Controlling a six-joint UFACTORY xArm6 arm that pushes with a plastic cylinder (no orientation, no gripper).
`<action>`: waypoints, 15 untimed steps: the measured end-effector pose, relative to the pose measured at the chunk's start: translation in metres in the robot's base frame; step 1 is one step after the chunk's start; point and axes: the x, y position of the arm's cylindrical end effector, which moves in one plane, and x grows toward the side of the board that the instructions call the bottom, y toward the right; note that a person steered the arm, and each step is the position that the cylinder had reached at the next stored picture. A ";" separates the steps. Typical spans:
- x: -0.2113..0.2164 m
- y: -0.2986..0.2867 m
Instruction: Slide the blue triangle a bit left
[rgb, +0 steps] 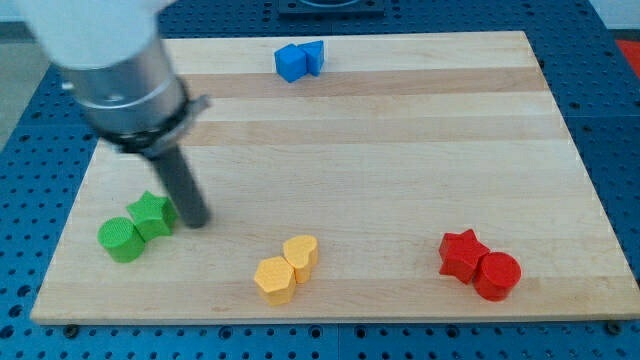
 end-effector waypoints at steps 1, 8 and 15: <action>-0.039 0.099; -0.279 0.193; -0.247 0.010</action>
